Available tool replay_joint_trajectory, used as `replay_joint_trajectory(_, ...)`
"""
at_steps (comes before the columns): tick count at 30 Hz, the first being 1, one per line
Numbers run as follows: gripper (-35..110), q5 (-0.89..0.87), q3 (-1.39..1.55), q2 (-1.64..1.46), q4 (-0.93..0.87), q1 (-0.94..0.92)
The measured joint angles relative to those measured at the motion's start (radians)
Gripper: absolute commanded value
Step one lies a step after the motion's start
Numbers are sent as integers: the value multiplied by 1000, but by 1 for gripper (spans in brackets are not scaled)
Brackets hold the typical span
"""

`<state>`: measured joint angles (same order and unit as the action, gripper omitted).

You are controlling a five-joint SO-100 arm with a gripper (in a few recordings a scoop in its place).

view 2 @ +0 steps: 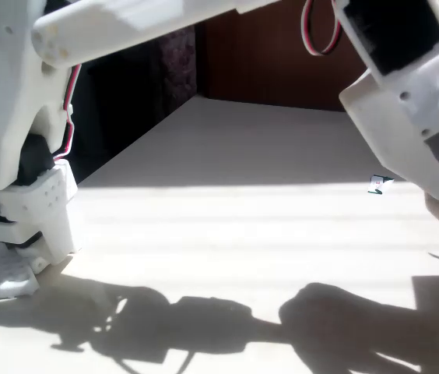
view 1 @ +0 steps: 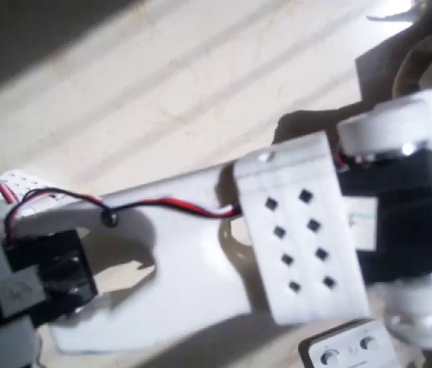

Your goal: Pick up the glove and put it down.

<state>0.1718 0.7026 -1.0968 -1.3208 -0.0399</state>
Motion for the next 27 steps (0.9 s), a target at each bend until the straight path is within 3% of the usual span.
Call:
replay_joint_trajectory(11, 0, 37, 6, 14, -69, -212)
replay_joint_trajectory(27, 0, 112, 95, 256, -69, -284)
